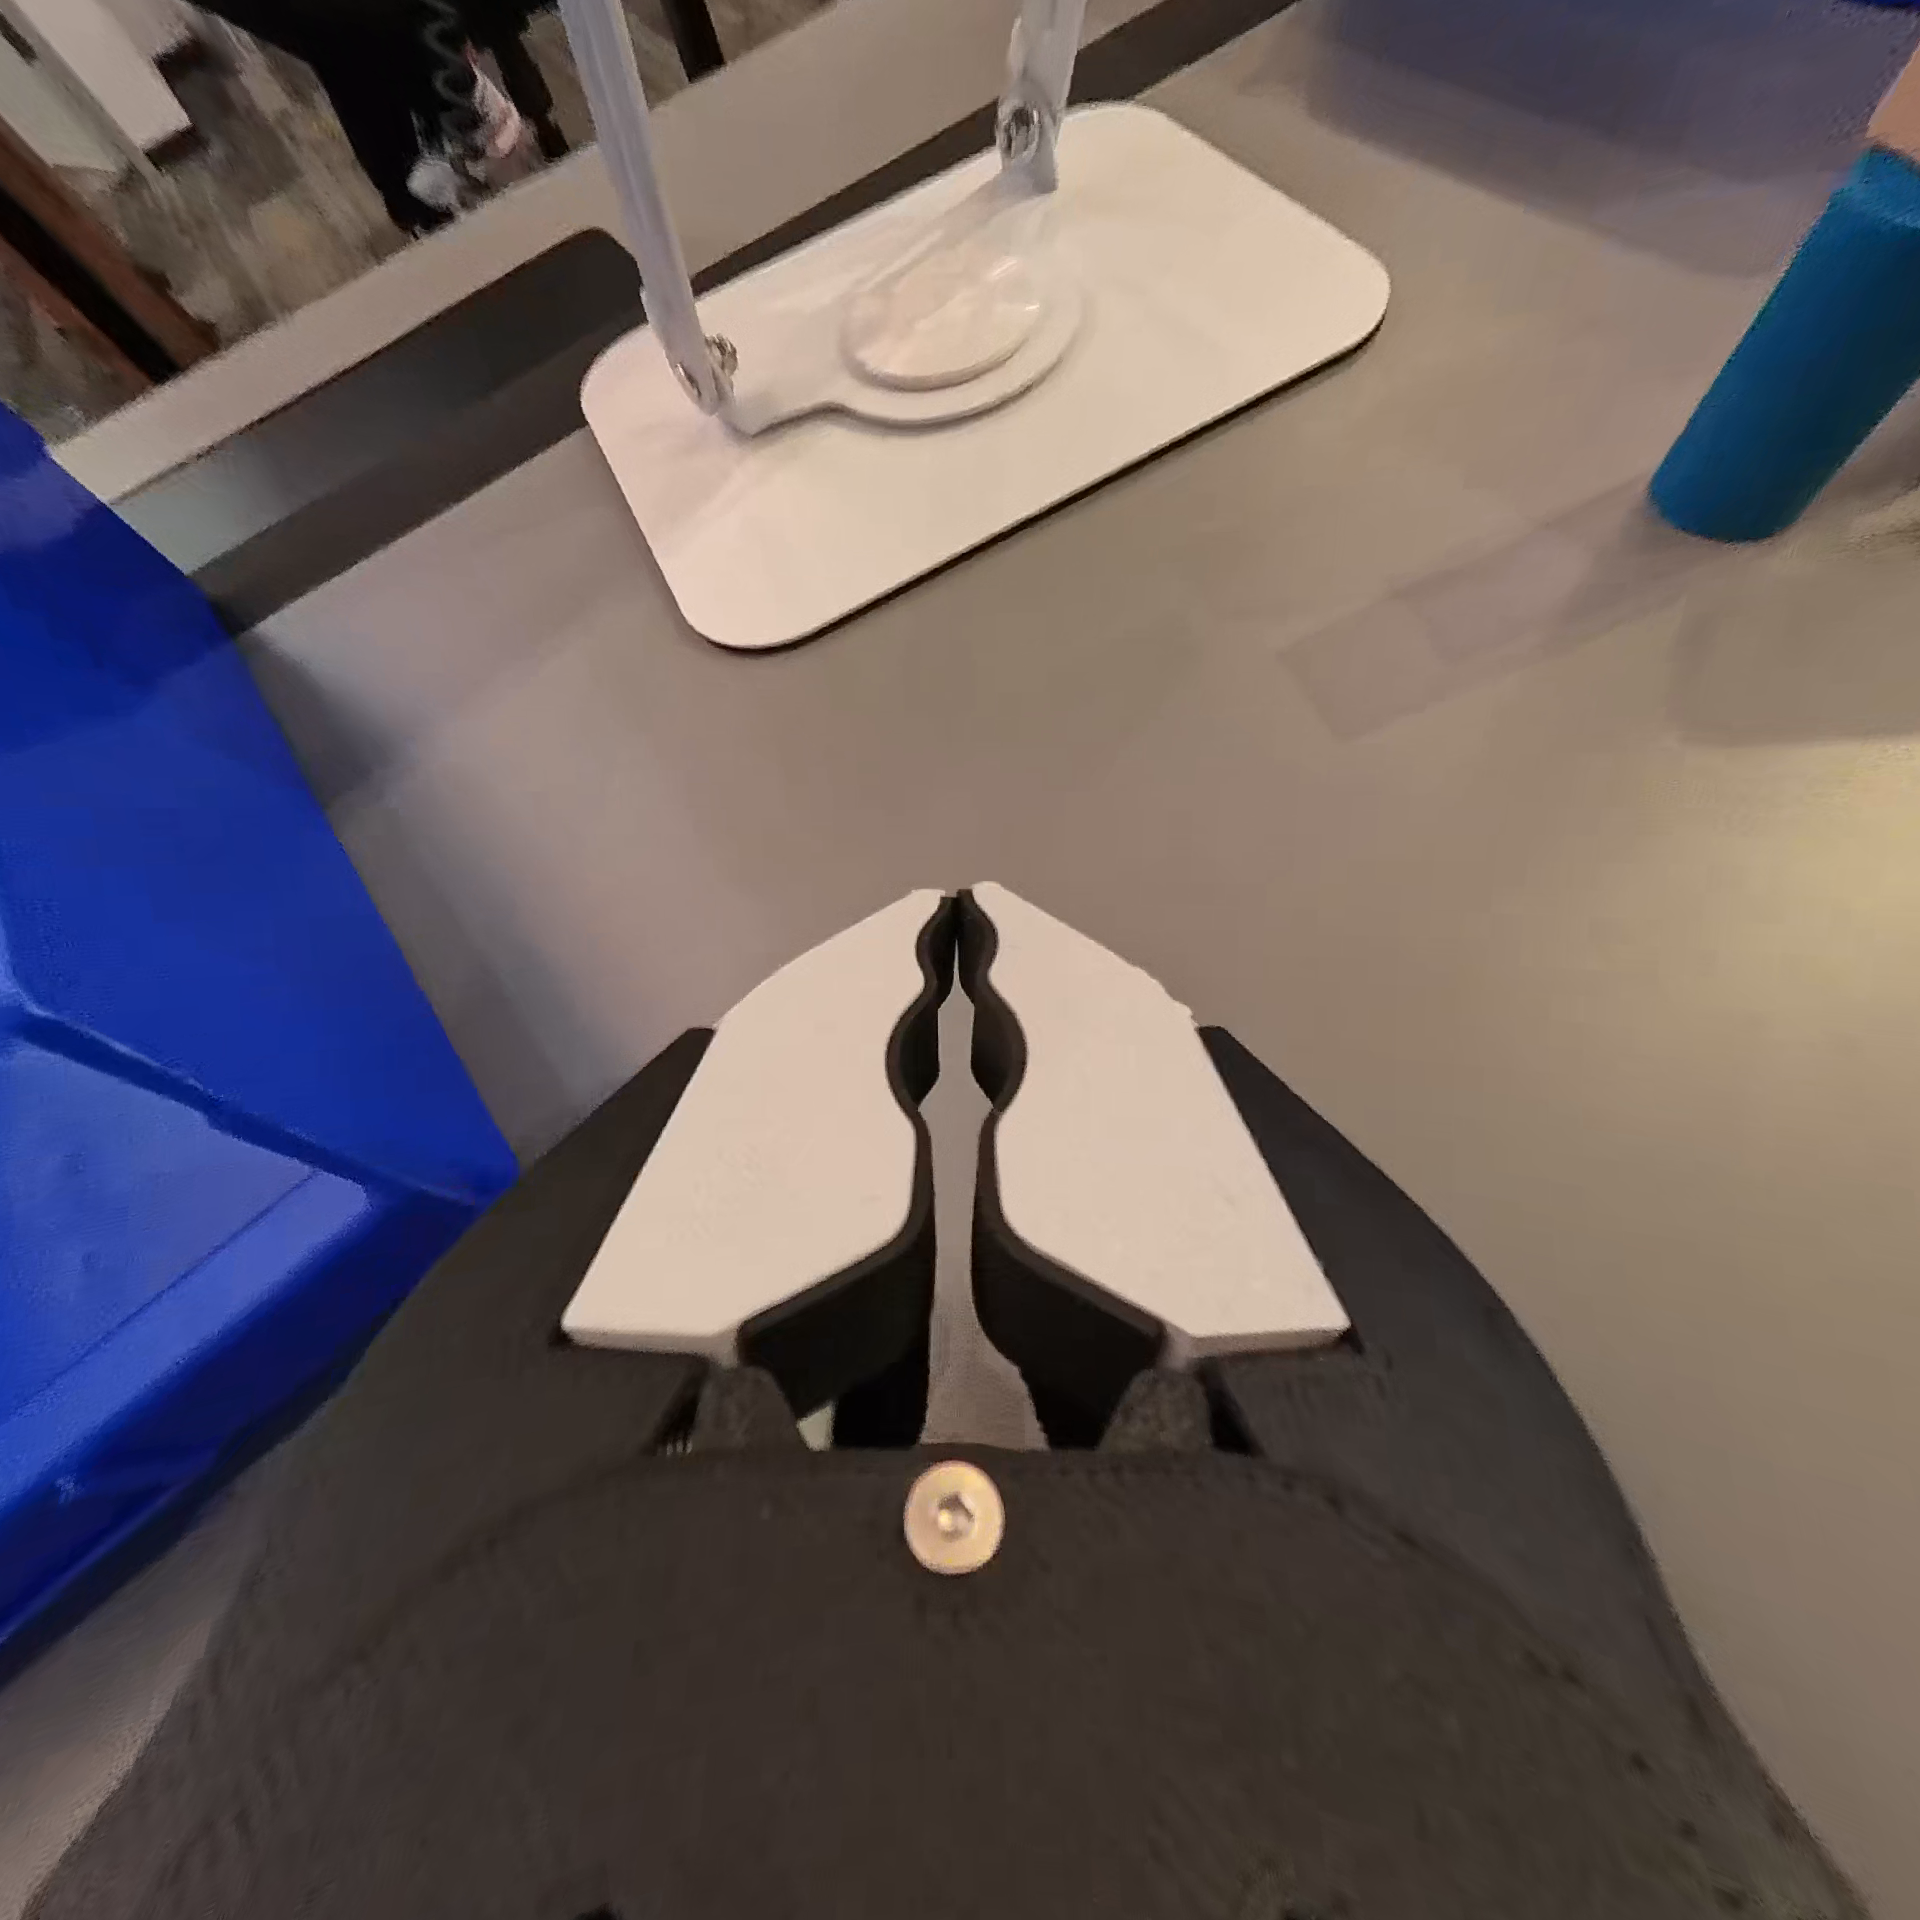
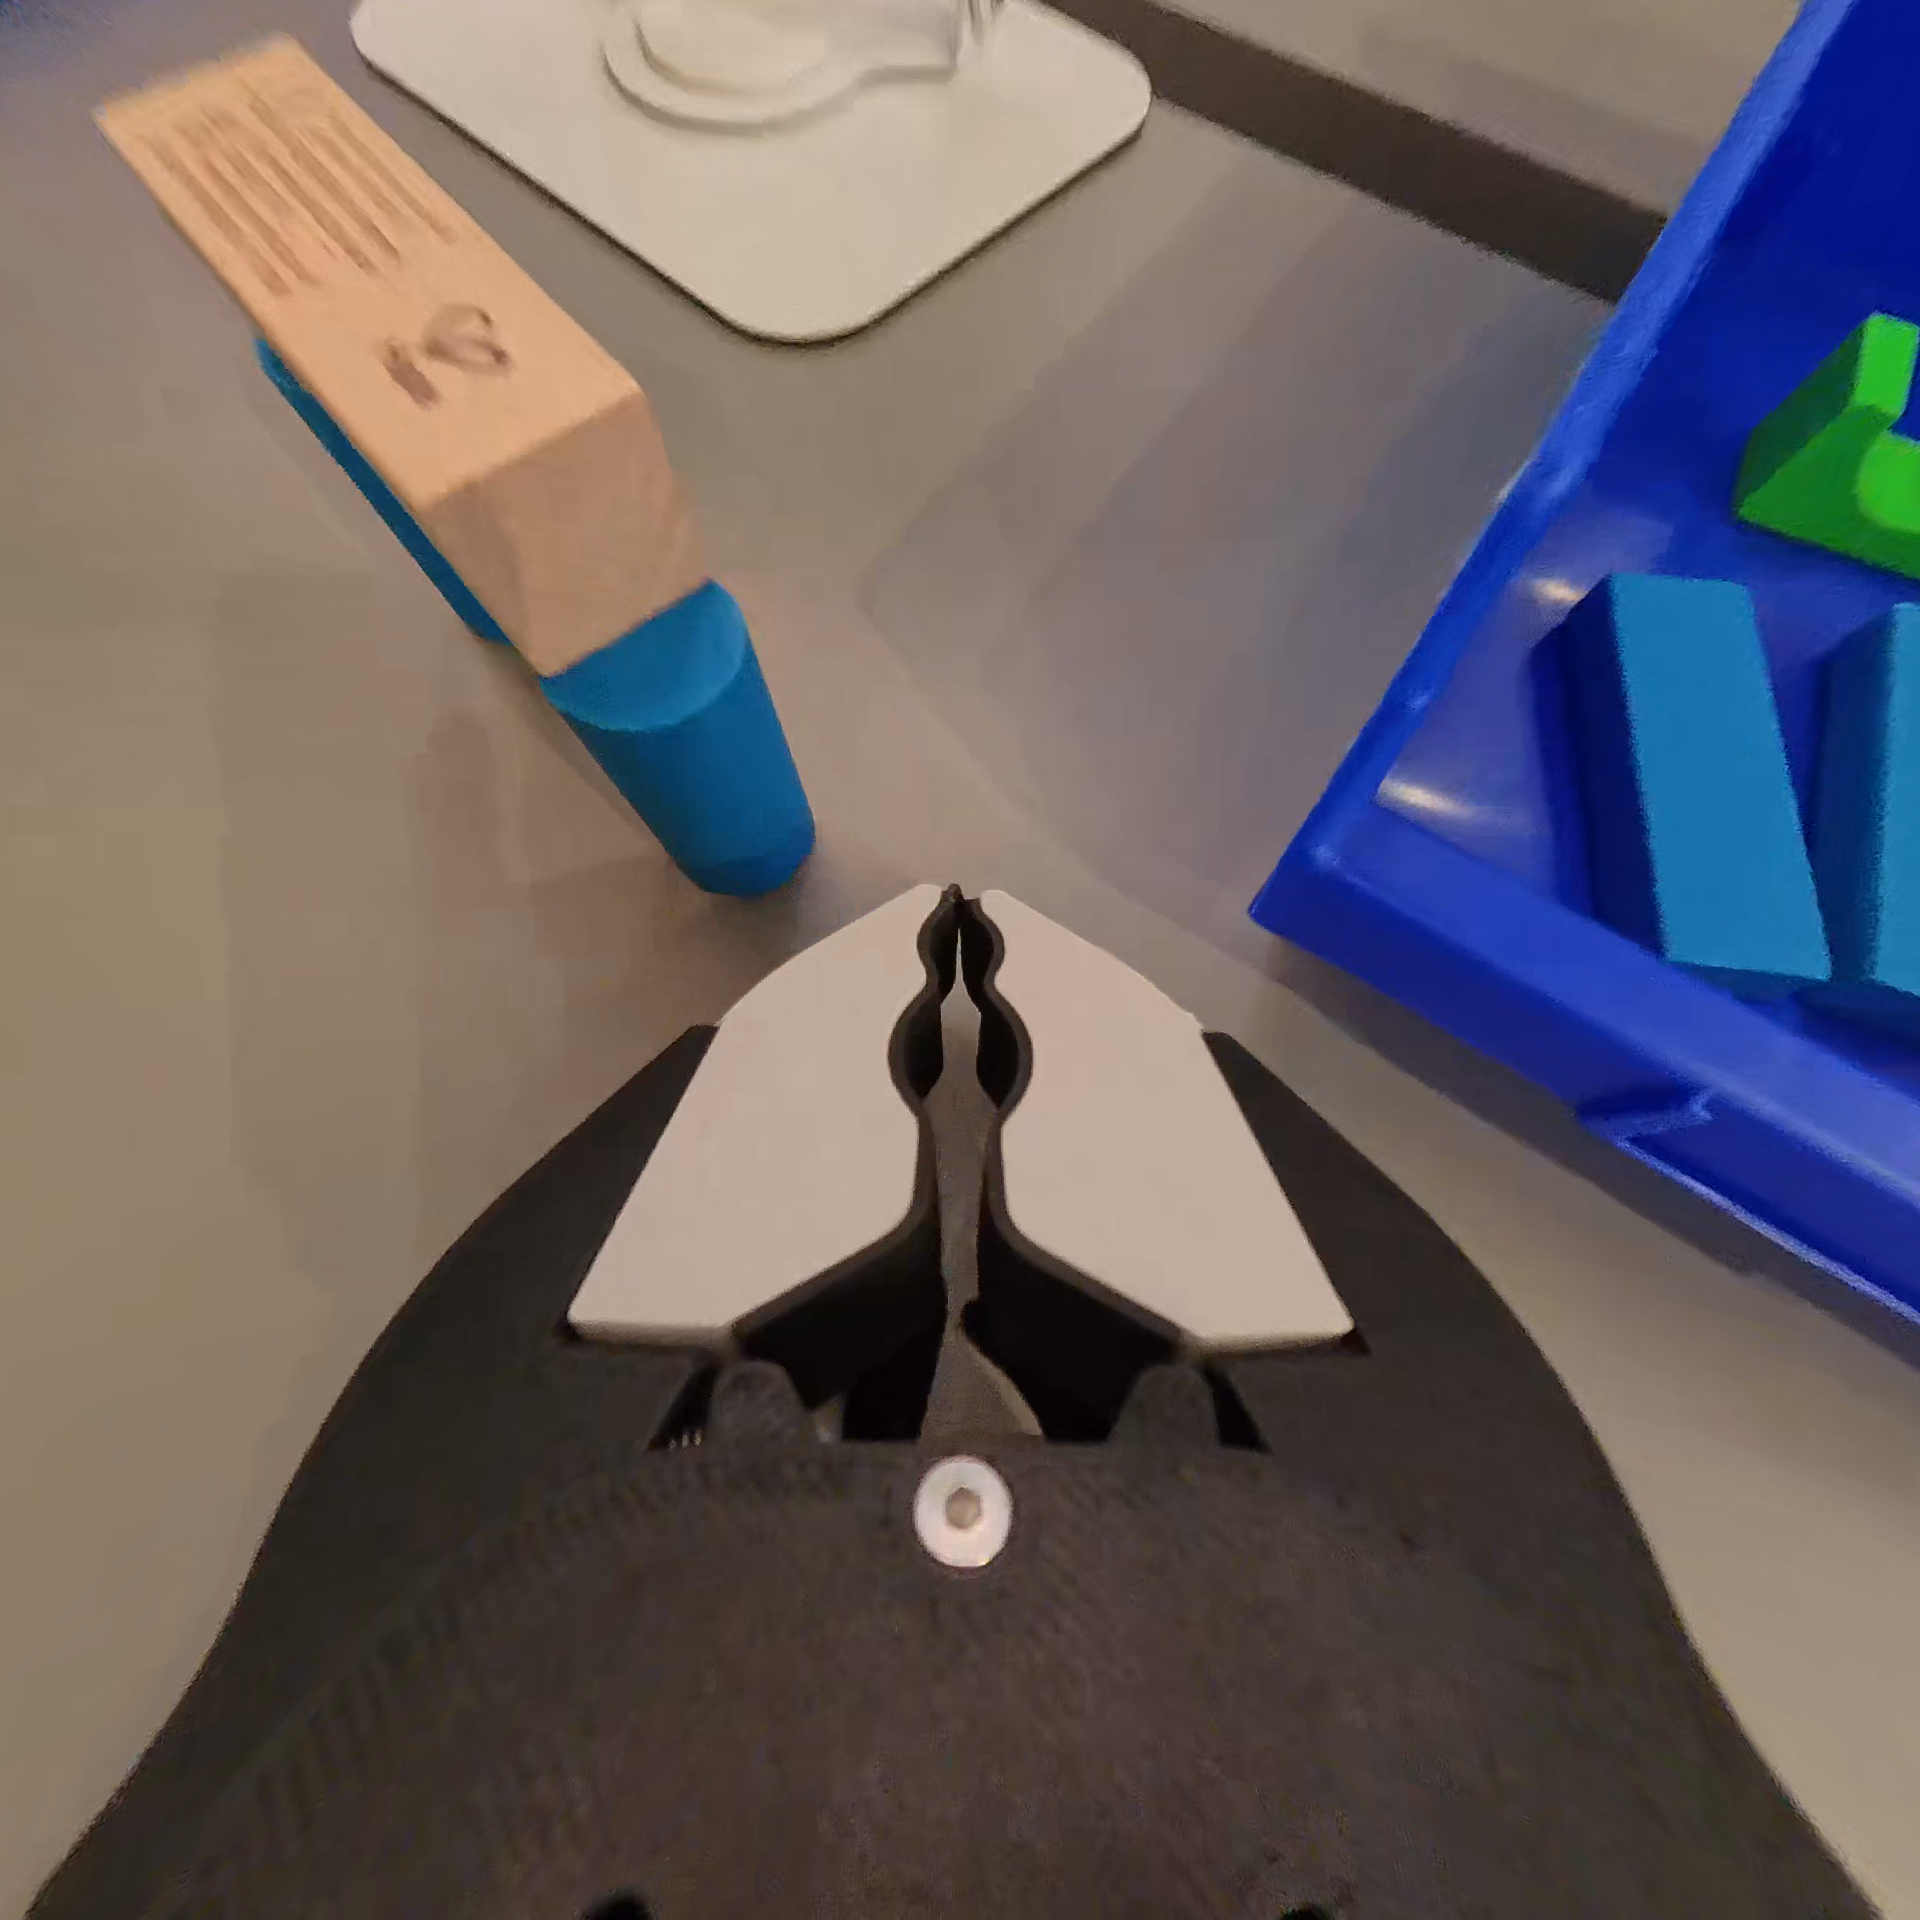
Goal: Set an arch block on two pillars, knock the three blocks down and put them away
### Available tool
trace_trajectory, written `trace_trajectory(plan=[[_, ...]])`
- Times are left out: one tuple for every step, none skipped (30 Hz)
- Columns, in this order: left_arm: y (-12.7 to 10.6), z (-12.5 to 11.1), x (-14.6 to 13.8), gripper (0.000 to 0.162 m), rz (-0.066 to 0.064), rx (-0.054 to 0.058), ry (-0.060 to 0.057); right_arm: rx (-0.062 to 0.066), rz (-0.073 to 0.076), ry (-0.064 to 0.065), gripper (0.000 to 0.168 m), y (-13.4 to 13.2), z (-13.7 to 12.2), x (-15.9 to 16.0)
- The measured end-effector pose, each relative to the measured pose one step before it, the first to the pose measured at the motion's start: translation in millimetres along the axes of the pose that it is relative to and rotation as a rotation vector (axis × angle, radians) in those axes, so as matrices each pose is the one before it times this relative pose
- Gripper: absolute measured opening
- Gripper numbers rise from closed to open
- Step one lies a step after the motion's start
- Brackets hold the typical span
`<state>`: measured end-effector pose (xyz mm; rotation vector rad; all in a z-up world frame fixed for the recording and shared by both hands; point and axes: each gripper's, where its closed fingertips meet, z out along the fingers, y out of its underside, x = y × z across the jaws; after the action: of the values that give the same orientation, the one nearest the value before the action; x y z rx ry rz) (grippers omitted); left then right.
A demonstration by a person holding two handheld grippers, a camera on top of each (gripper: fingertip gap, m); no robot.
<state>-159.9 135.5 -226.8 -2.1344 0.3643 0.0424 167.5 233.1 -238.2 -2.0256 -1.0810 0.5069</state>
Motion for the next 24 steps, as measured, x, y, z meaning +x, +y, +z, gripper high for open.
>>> trace_trajectory(plan=[[4.33, 2.44, 0.81, 0.0, -0.0105, -0.0215, 0.0101, -0.0181, -0.0079, -0.0021, 0.001, 3.86, 2.38, -0.44], [3.1, 1.55, -0.52, 0.0, -0.0011, -0.0166, -0.0018, -0.0124, -0.0019, -0.003, 0.001, 1.62, 0.96, -0.5], [0.17, 0.11, -0.47, 0.0, 0.0093, -0.0026, -0.0059, 0.0032, -0.0011, 0.0031, 0.0, -0.61, -0.01, 0.4], [-1.22, -0.26, 0.41, 0.0, 0.0095, 0.008, -0.0024, 0.0008, 0.0048, 0.0012, 0.0, 0.0, 0.11, 0.68], [0.11, 0.15, 0.45, 0.0, 0.002, -0.0016, -0.0006, 0.003, 0.0122, 0.004, 0.0, -0.3, -0.32, 1.65], [1.03, 0.58, 0.44, 0.0, -0.0009, -0.0083, 0.0007, 0.0064, 0.0112, 0.0002, 0.0, -0.62, -0.56, 1.08], [0.56, 0.41, 0.2, 0.0, 0.0047, -0.0049, -0.0008, 0.007, 0.0085, -0.0038, 0.0, -0.6, -0.83, 0.49], [-0.18, 0.02, 0.3, 0.0, 0.0052, 0.0021, 0.0008, 0.0034, 0.0057, 0.0051, 0.0, 0.05, -1.02, 1.9], [-0.27, -0.19, 0.26, 0.0, -0.0001, 0.0026, 0.003, -0.0027, 0.0011, 0.0232, 0.0, 1.39, -1.38, 4.9], [-0.02, -0.42, -0.63, 0.0, -0.0059, 0.0015, 0.0015, -0.0051, 0.0081, 0.0159, 0.0, 1.87, -1.83, 5.0], [-0.05, -0.63, -1.6, 0.0, -0.0073, 0.0022, -0.0021, 0.0002, 0.0195, 0.0149, 0.0, 1.07, -2.67, 5.82], [-0.46, -1.07, -1.63, 0.0, -0.005, 0.0049, -0.0015, 0.0073, 0.0249, 0.0236, 0.0, -0.2, -3.85, 7.88], [-1.16, -1.36, -1.53, 0.0, -0.0066, 0.0072, -0.0003, 0.0066, 0.0271, 0.0291, 0.0, -0.61, -4.64, 9.36], [-1.2, -1.45, -1.3, 0.0, -0.0083, 0.0067, 0.0006, 0.006, 0.024, 0.0292, 0.0, -1.04, -4.76, 9.39], [-1.29, -1.42, -1.1, 0.0, -0.0081, 0.0067, 0.0008, 0.0108, 0.0196, 0.0276, 0.0, -2.06, -4.44, 8.44], [-1.69, -1.18, -0.47, 0.0, -0.007, 0.0082, 0.0027, 0.0119, 0.0202, 0.0193, 0.0, -2.96, -3.25, 5.98], [-1.76, -1.17, 0.05, 0.0, -0.0055, 0.0076, 0.0038, 0.0034, 0.012, 0.0113, 0.0, -2.59, -1.27, 3.07], [-1.62, -0.84, 0.11, 0.0, -0.0031, 0.0068, 0.0025, -0.0042, 0.0039, 0.0077, 0.0, -2.41, 1.49, 0.01], [-1.31, -0.66, 0.16, 0.0, 0.0006, 0.0048, 0.0003, -0.0113, -0.0095, 0.0113, 0.0, -2.26, 4.16, -2.82], [-0.89, -0.48, -0.08, 0.0, 0.0037, 0.002, -0.002, -0.0192, -0.0305, 0.0054, 0.0, -2.41, 6.74, -8.01], [-1.06, -0.6, -0.16, 0.0, 0.0032, 0.0037, -0.0024, -0.0143, -0.0284, -0.0248, 0.0, -4.53, 8.34, -16.64], [-1.54, -0.85, -0.35, 0.0, -0.0001, 0.0081, -0.0016, 0.0004, -0.028, -0.0406, 0.0, -8.17, 9.99, -23.6], [-1.56, -1.15, -0.77, 0.0, -0.0033, 0.0088, -0.0022, -0.0098, -0.047, -0.0349, 0.0, -8.33, 12.45, -26.83], [-1.06, -0.99, -1.02, 0.0, -0.0032, 0.005, -0.0021, -0.0277, -0.08, -0.0053, 0.0, -7.84, 13.14, -24.42]])
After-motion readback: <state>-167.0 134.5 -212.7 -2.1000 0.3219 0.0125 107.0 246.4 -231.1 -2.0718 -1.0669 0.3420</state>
